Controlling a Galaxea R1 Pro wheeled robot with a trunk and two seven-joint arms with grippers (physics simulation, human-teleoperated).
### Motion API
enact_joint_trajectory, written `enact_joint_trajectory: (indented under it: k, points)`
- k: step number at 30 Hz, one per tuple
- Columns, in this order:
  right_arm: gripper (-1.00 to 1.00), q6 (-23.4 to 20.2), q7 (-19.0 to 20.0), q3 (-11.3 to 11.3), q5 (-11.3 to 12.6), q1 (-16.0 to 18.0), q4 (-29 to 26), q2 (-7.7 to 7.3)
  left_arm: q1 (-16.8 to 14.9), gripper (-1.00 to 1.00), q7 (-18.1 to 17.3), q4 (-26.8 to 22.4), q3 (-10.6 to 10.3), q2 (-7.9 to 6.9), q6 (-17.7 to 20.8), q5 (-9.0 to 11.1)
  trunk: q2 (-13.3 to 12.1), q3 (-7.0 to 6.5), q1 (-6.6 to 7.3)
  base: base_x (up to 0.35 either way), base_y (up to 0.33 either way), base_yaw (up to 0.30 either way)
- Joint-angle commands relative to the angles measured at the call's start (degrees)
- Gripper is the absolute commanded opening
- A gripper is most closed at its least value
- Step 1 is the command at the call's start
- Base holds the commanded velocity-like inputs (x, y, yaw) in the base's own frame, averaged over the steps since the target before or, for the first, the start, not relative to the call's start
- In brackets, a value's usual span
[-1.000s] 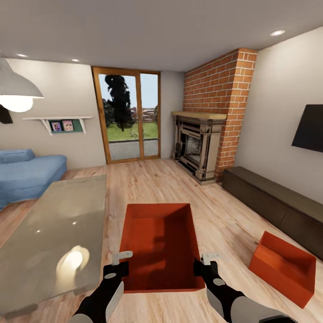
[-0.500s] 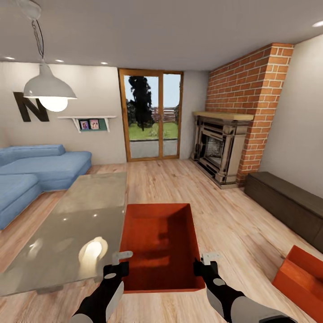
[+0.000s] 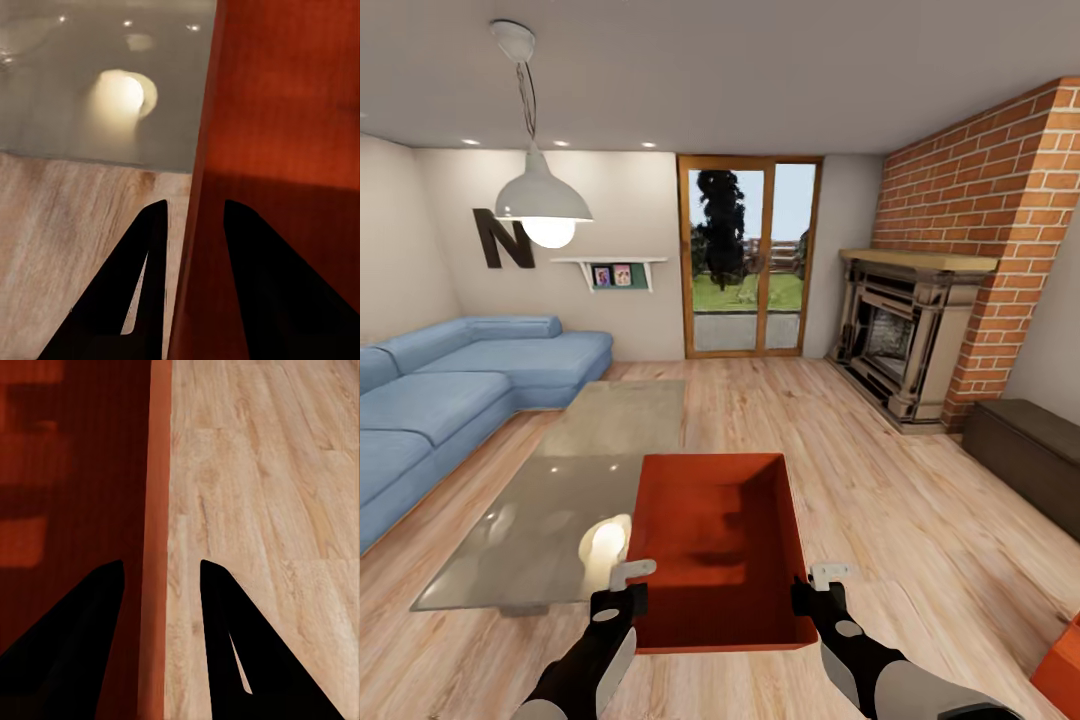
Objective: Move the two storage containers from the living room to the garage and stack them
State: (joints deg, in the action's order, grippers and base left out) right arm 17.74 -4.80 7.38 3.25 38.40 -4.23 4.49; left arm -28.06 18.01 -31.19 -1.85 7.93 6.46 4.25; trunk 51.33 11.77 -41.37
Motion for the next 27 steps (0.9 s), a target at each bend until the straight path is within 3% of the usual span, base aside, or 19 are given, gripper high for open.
enact_joint_trajectory:
  k: [1, 27]
  points:
    - [-1.0, 0.1, -0.21, 0.18, 0.09, 0.01, 0.1, 0.01, -0.07, -1.0, 0.36, -1.42, 0.53, -0.09, 0.31, 0.23, 0.06, 0.09, -0.01, 0.0, 0.0, 0.3]
    - [-1.0, 0.1, -0.18, 0.18, 0.09, 0.01, 0.1, 0.0, -0.07, -1.0, 0.36, -1.42, 0.53, -0.11, 0.31, 0.23, 0.06, 0.09, -0.01, 0.0, 0.0, 0.3]
